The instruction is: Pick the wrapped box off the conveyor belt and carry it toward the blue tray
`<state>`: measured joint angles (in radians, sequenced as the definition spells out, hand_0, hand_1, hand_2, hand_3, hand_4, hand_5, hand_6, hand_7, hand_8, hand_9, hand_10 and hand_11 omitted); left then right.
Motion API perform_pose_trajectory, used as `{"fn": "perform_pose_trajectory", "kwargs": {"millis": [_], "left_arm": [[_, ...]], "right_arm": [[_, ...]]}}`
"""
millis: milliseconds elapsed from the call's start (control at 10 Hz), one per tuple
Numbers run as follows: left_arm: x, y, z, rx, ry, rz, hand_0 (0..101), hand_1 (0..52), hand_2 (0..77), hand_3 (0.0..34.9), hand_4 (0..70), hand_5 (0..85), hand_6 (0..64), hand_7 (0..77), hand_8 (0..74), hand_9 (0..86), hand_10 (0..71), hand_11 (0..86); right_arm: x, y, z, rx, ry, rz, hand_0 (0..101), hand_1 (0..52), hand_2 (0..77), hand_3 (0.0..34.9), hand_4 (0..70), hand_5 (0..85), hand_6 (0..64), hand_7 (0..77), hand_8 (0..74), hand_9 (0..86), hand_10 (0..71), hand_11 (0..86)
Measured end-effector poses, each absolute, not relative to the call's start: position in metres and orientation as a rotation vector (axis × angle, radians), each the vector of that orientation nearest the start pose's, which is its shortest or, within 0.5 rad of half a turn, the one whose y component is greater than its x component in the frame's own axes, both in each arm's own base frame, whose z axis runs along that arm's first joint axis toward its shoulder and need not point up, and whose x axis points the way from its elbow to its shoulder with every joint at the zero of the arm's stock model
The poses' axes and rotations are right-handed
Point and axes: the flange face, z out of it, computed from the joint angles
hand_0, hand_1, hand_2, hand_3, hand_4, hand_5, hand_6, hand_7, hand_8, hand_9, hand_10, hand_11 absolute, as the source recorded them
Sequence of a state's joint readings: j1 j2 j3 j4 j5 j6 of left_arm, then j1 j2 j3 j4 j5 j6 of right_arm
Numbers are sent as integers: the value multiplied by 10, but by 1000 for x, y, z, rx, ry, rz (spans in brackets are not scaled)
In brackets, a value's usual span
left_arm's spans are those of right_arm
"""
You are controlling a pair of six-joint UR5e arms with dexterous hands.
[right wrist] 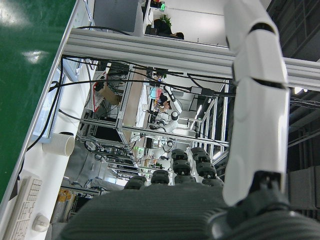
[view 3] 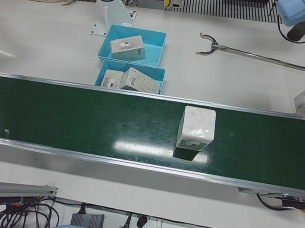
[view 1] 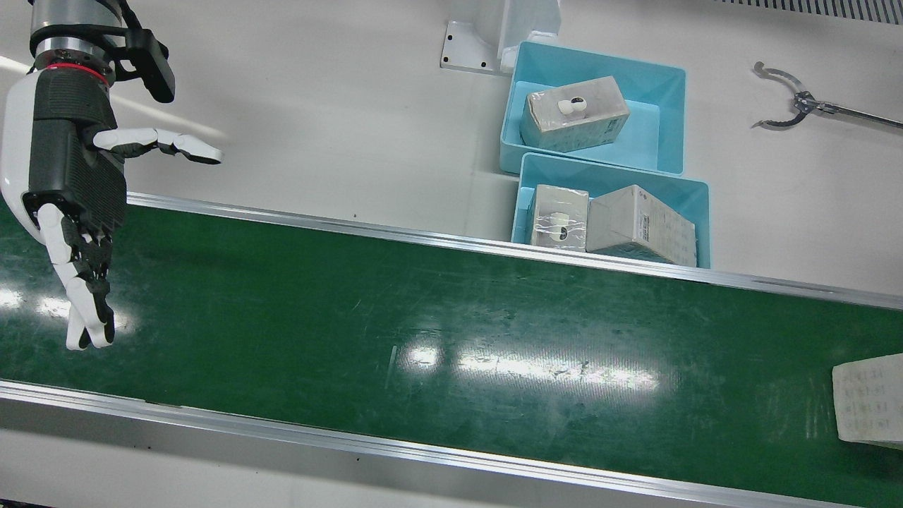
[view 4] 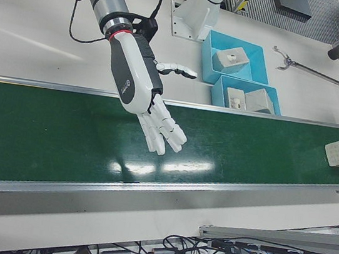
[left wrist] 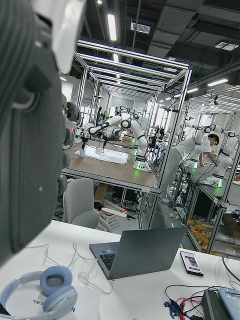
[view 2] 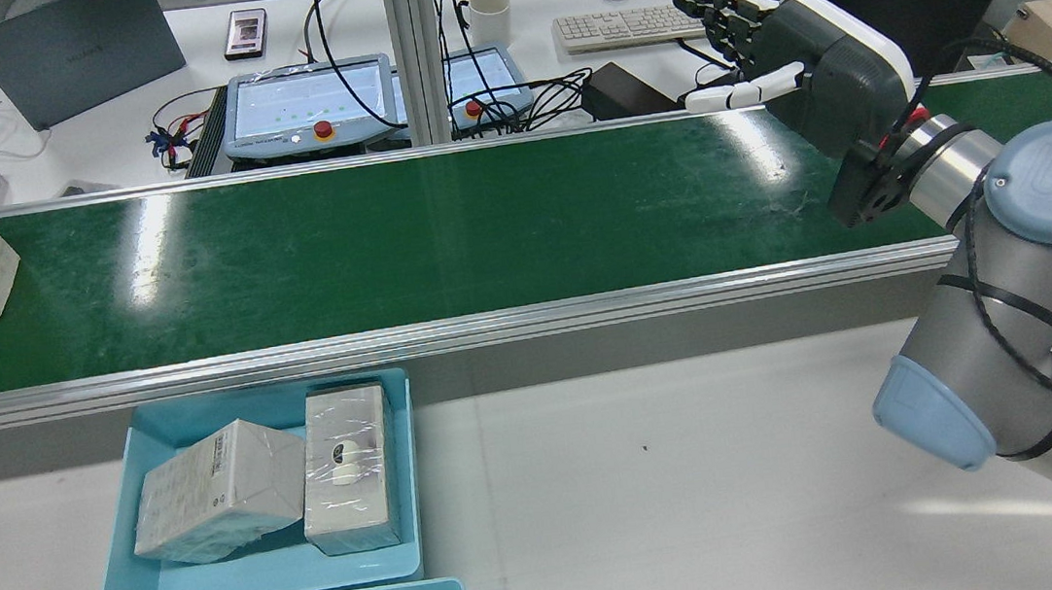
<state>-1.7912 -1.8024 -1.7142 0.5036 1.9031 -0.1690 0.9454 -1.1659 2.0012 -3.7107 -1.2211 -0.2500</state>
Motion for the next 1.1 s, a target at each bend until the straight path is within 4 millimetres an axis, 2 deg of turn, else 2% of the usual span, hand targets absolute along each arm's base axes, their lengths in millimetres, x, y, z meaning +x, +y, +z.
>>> {"fn": "perform_pose_trajectory", "kwargs": {"millis": [100,200,1100], "left_arm": [[-217,-508,543,-345,2104,-2405,0,0,5,0,0,11,0,0,0,0,0,0],[-217,-508,543,-345,2104,-2405,0,0,11,0,0,11,0,0,0,0,5,0],[-217,-508,543,-345,2104,-2405,0,0,5,0,0,11,0,0,0,0,0,0]], "right_arm": [[-185,-542,334,145,2702,-2057,478,175,175,0,71,76,0,38,22,22,5,22],[-185,-541,334,145,2703,-2057,478,153,180,0,76,76,0,38,22,22,5,22],[-192,-545,339,149,2698,-2081,473,153,185,0,76,98,5,60,22,22,5,22]]}}
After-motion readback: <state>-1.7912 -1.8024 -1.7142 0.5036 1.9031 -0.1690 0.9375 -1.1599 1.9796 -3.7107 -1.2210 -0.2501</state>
